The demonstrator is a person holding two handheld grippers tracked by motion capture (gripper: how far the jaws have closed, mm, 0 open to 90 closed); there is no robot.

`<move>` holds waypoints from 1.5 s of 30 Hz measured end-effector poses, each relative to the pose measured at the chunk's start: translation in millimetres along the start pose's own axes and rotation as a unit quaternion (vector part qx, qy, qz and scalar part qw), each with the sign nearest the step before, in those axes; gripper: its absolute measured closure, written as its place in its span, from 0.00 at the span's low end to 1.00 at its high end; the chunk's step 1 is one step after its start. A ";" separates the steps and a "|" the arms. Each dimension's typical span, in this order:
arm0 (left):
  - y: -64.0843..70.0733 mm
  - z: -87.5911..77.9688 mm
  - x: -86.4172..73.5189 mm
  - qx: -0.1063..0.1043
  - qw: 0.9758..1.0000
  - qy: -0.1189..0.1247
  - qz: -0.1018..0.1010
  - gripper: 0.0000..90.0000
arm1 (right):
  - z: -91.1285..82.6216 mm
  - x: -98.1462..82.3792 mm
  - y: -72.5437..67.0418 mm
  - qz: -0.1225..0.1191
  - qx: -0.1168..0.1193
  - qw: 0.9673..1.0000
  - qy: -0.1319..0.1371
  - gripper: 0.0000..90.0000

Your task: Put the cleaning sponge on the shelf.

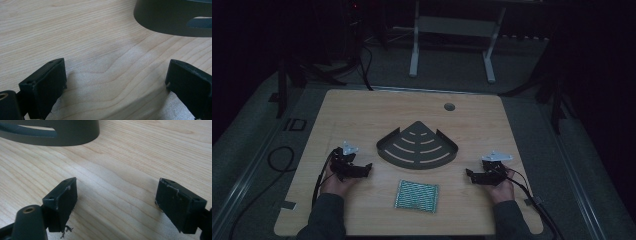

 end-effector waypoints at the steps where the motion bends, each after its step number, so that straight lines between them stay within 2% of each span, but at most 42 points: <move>1: 0.0 0.0 0.0 0.000 1.000 0.000 0.000 0.04 | 0.0 0.0 0.0 0.000 0.000 1.000 0.000 0.19; 5: 0.0 0.0 0.0 0.000 1.000 0.000 0.000 0.04 | -0.1 0.0 -0.1 0.000 0.000 1.000 0.000 0.19; 10: 0.0 0.0 0.0 0.000 1.000 0.000 0.000 0.04 | -2.6 0.3 -2.3 -0.007 0.003 1.000 0.007 0.30; 12: 0.0 0.0 0.0 0.000 1.000 0.000 0.000 0.04 | -4.9 2.1 -3.7 -0.026 -0.004 1.000 0.012 0.36; 15: 0.0 0.0 0.0 0.000 1.000 0.000 0.000 0.04 | -12.9 13.0 -5.5 -0.072 -0.029 0.997 0.031 0.43; 17: 0.0 0.1 0.0 0.000 1.000 0.000 0.000 0.04 | -20.0 22.8 -8.5 -0.084 -0.027 0.995 0.047 0.47; 19: 0.0 0.0 0.0 0.000 1.000 0.000 0.000 0.04 | -25.4 29.6 -12.3 -0.094 -0.024 0.994 0.050 0.49; 23: 0.0 0.0 0.0 0.000 1.000 -0.001 0.000 0.04 | -30.2 34.9 -20.2 -0.099 -0.002 0.994 0.037 0.50; 24: 0.0 0.0 0.0 0.000 1.000 -0.001 0.000 0.04 | -33.1 38.2 -27.7 -0.094 0.025 0.995 0.029 0.50; 27: 0.0 0.0 0.0 0.001 1.000 -0.001 0.000 0.04 | -36.5 43.8 -37.7 -0.086 0.052 0.995 0.023 0.50; 30: 0.1 0.0 0.0 0.001 1.000 -0.001 0.000 0.04 | -37.4 46.1 -40.9 -0.082 0.059 0.995 0.022 0.51; 32: 0.1 0.0 0.0 0.001 1.000 -0.001 -0.001 0.04 | -38.6 53.1 -55.7 -0.091 0.099 0.991 0.009 0.69; 33: 0.0 0.0 0.0 0.001 1.000 -0.001 0.000 0.04 | -38.6 53.1 -55.7 -0.091 0.099 0.991 0.009 0.69; 34: 0.1 0.0 0.0 0.001 1.000 -0.001 0.000 0.04 | -37.5 55.4 -62.3 -0.097 0.116 0.989 0.002 0.78; 35: 0.0 0.0 0.0 0.001 1.000 -0.001 0.000 0.04 | -36.5 56.6 -65.2 -0.096 0.123 0.988 -0.001 0.83; 37: 0.1 0.0 0.0 0.001 1.000 -0.001 -0.001 0.04 | -34.2 58.2 -70.7 -0.098 0.130 0.987 -0.009 0.92; 39: 0.1 0.0 0.0 0.001 1.000 -0.001 -0.001 0.04 | -32.0 58.9 -77.8 -0.104 0.144 0.984 -0.013 0.99; 40: 0.0 0.0 0.0 0.001 1.000 -0.001 0.000 0.04 | -32.0 58.9 -77.8 -0.104 0.144 0.984 -0.013 0.99; 41: 0.1 0.0 0.0 0.001 1.000 -0.001 -0.001 0.04 | -30.2 58.3 -85.8 -0.117 0.152 0.981 -0.021 1.00; 45: 0.1 0.0 0.0 0.001 1.000 -0.001 -0.001 0.04 | -26.6 56.2 -103.7 -0.134 0.168 0.976 -0.028 1.00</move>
Point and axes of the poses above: each handheld gripper's, and its own axes: z roughly forward along the jaws, x roughly out of its top, y roughly to its right, the point moved 7 cm from there along z, roughly forward along the jaws, and after that the axes turned 11 degrees about y, right-handed, at the moved point
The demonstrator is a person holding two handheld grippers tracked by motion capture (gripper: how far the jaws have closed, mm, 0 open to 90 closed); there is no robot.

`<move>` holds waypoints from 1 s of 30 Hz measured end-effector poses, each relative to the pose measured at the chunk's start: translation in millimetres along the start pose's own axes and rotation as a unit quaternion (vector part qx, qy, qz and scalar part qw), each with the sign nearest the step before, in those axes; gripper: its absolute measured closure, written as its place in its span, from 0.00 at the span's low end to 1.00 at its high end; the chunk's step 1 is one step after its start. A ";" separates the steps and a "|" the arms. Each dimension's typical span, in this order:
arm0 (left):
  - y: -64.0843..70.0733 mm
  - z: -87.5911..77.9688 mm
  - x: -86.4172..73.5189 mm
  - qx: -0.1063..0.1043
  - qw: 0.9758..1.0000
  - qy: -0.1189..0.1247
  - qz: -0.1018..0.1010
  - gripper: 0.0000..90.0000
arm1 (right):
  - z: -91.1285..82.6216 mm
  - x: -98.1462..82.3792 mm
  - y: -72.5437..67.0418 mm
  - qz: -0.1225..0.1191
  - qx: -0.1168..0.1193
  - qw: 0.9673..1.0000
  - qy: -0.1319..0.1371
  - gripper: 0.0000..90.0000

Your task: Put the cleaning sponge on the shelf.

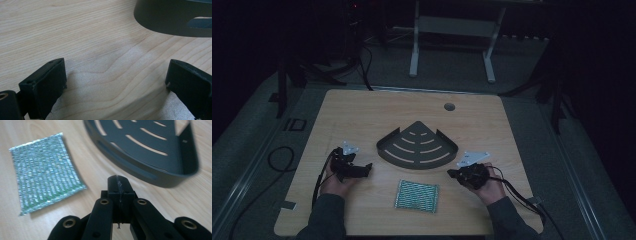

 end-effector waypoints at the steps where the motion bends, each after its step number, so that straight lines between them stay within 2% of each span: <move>1: 0.0 0.0 0.0 0.000 1.000 0.000 0.000 0.04 | 0.0 0.0 0.0 0.000 0.000 1.000 0.000 1.00; 3: 0.0 0.0 0.0 0.000 1.000 0.000 0.000 0.04 | 5.3 1.0 -8.6 0.000 0.011 1.000 0.002 1.00; 4: 0.0 0.0 0.0 0.000 1.000 0.000 0.000 0.04 | 10.9 1.2 -17.1 -0.008 0.021 1.000 0.000 1.00; 5: 0.0 0.0 0.0 0.000 1.000 0.000 0.000 0.04 | 10.9 1.2 -17.1 -0.008 0.021 1.000 0.000 1.00; 6: 0.0 0.0 0.0 0.000 1.000 0.000 0.000 0.04 | 16.4 1.4 -25.1 -0.015 0.032 0.999 -0.004 1.00; 7: 0.0 0.0 0.0 0.000 1.000 0.000 0.000 0.04 | 16.4 1.4 -25.1 -0.015 0.032 0.999 -0.004 1.00; 9: 0.0 0.0 0.0 0.000 1.000 0.000 0.000 0.04 | 24.1 1.3 -34.5 -0.026 0.044 0.999 -0.013 1.00; 14: 0.0 0.0 0.0 0.000 1.000 0.000 0.000 0.04 | 32.3 2.3 -42.1 -0.040 0.053 0.998 -0.022 1.00; 20: 0.0 0.0 0.0 0.000 1.000 0.000 0.000 0.04 | 42.5 11.6 -56.0 -0.054 0.069 0.996 -0.012 1.00; 23: -0.1 0.0 0.0 0.000 1.000 0.000 0.000 0.04 | 47.0 13.0 -58.0 -0.037 0.078 0.996 -0.001 1.00; 30: 0.0 0.0 0.0 0.000 1.000 0.000 0.000 0.04 | 51.6 8.6 -61.4 -0.042 0.084 0.996 -0.007 1.00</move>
Point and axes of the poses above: each handheld gripper's, and its own axes: z roughly forward along the jaws, x roughly out of its top, y roughly to its right, the point moved 7 cm from there along z, roughly forward along the jaws, and after that the axes turned 11 degrees about y, right-handed, at the moved point
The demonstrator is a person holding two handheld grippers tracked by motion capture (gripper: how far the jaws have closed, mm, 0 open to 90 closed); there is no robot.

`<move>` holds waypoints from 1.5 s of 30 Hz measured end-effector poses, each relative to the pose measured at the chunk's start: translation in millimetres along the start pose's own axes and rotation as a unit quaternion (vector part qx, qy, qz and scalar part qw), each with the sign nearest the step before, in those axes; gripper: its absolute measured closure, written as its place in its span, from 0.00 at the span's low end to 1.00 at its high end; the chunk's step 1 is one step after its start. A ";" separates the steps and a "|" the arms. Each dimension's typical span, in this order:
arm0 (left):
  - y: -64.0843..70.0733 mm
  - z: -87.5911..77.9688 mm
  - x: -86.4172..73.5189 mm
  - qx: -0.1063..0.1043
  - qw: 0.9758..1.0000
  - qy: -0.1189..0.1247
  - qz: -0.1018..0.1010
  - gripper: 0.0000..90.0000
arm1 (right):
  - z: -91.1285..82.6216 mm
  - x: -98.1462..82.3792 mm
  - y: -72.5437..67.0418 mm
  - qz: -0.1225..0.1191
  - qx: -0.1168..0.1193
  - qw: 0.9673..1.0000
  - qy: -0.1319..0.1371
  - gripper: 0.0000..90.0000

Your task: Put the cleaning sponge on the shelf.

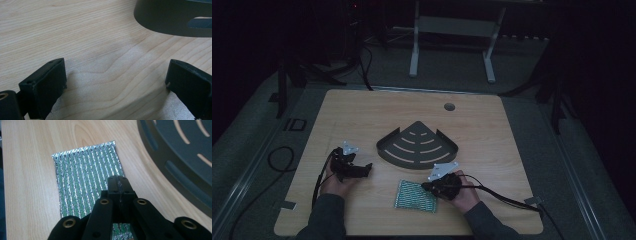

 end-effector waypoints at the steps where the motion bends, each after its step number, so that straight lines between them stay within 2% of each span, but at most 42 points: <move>1: 0.0 0.0 0.0 0.000 1.000 0.000 0.000 0.04 | 1.1 -1.2 0.1 -0.003 0.000 1.000 -0.004 1.00; 5: 0.0 0.0 0.0 0.000 1.000 0.000 0.000 0.04 | 5.3 -8.5 1.7 -0.016 -0.010 0.999 -0.028 1.00; 13: 0.0 0.0 0.0 0.000 1.000 0.000 0.000 0.04 | 2.4 -10.7 5.9 -0.022 -0.015 0.999 -0.038 1.00; 16: 0.0 0.0 0.0 0.000 1.000 0.000 0.000 0.04 | -2.3 -14.8 11.6 -0.012 -0.017 0.999 -0.035 1.00; 28: 0.1 0.0 0.0 0.000 1.000 0.000 0.000 0.04 | -38.3 -40.3 40.7 0.020 -0.067 0.996 -0.047 1.00; 39: 0.0 0.1 0.0 0.000 1.000 0.001 0.000 0.04 | -70.9 -64.1 67.4 0.054 -0.113 0.991 -0.053 1.00; 45: 0.0 0.1 0.0 0.000 1.000 0.001 0.000 0.04 | -87.4 -75.6 74.6 0.064 -0.130 0.987 -0.061 1.00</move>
Point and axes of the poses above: each handheld gripper's, and its own axes: z roughly forward along the jaws, x roughly out of its top, y roughly to its right, the point moved 7 cm from there along z, roughly forward along the jaws, and after that the axes turned 11 degrees about y, right-handed, at the moved point
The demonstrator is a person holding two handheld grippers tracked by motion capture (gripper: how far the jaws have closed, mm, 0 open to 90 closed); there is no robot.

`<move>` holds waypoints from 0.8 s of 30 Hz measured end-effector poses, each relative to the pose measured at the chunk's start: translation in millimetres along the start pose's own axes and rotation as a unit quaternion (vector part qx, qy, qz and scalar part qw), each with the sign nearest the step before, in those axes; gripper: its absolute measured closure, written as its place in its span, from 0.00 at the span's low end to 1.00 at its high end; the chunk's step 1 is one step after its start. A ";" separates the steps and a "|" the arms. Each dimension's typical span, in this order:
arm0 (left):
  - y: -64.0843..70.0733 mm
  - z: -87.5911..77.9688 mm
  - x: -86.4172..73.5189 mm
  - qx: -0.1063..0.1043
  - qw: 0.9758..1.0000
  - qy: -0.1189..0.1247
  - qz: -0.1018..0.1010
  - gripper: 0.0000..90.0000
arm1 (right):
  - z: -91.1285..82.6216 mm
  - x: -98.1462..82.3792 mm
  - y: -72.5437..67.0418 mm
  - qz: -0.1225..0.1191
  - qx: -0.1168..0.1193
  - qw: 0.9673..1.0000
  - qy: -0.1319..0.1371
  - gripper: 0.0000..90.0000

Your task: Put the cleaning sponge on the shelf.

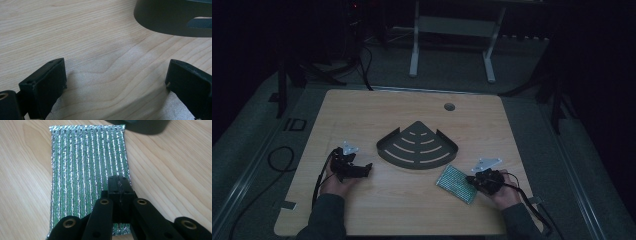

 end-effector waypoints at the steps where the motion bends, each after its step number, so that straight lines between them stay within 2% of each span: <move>1: 0.0 0.0 0.0 0.000 1.000 0.000 0.000 0.04 | -2.3 -2.1 1.5 -0.001 -0.001 1.000 -0.002 1.00; 11: 0.0 0.0 0.0 0.000 1.000 0.000 0.000 0.04 | -16.3 -13.3 7.0 0.014 -0.010 1.000 -0.008 1.00; 17: 0.1 0.0 0.0 0.000 1.000 0.000 0.000 0.04 | -21.3 -3.1 11.1 0.010 -0.016 1.000 -0.018 0.96; 24: 0.1 0.0 0.0 0.000 1.000 0.000 0.000 0.04 | -13.8 7.0 14.6 0.006 -0.017 0.999 -0.049 0.93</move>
Point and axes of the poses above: each handheld gripper's, and its own axes: z roughly forward along the jaws, x roughly out of its top, y roughly to its right, the point moved 7 cm from there along z, roughly forward along the jaws, and after that the axes turned 11 degrees about y, right-handed, at the moved point
